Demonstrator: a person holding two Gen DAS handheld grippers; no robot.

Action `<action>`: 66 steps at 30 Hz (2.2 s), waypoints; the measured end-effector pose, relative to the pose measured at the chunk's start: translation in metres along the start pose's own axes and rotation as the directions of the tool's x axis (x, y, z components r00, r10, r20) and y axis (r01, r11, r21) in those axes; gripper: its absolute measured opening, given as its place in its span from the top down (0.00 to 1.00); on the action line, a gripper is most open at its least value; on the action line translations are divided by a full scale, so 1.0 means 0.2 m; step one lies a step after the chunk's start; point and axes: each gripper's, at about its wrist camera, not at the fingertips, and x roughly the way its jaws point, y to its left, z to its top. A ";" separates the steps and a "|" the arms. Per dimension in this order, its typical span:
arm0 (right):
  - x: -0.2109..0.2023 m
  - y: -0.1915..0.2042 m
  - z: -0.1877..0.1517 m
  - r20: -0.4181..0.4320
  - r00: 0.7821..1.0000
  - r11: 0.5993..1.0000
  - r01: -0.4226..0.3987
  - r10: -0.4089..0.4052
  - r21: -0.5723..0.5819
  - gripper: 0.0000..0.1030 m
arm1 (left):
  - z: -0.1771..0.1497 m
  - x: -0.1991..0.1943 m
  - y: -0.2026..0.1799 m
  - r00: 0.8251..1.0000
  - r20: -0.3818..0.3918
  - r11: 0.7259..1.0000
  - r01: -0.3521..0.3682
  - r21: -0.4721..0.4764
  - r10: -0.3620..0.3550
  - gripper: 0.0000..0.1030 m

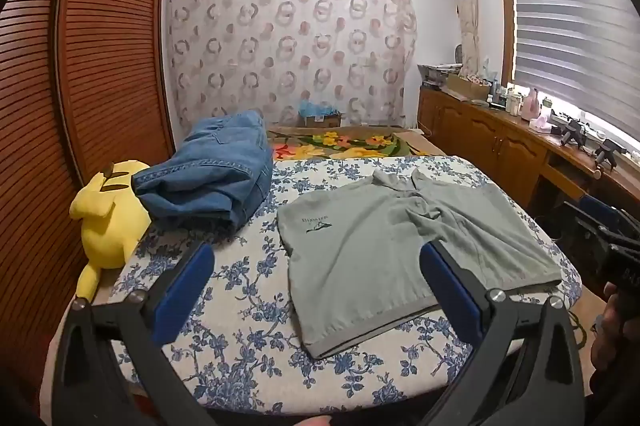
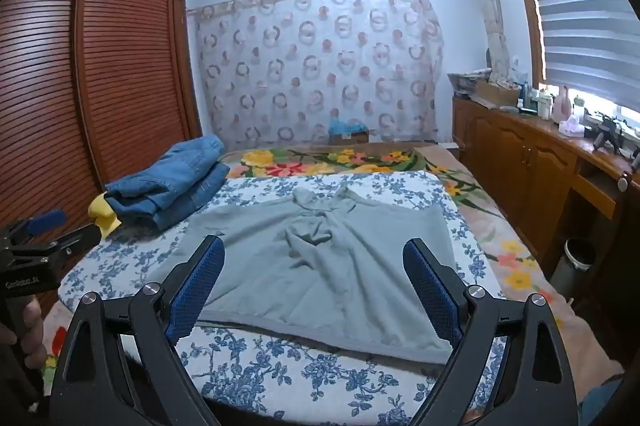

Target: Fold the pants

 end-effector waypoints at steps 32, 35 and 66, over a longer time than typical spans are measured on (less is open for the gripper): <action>-0.03 0.00 0.00 0.007 1.000 1.000 0.007 -0.007 0.002 0.10 | -0.01 0.01 0.00 1.000 -0.002 1.000 -0.009 0.021 0.009 0.00; -0.04 -0.01 0.00 0.007 1.000 1.000 0.007 -0.007 0.001 0.10 | 0.00 0.01 0.01 1.000 -0.001 1.000 -0.010 0.021 0.010 0.00; -0.04 0.00 0.00 0.008 1.000 1.000 0.008 -0.008 0.000 0.10 | 0.03 -0.04 0.00 1.000 0.010 1.000 -0.011 0.022 0.011 0.00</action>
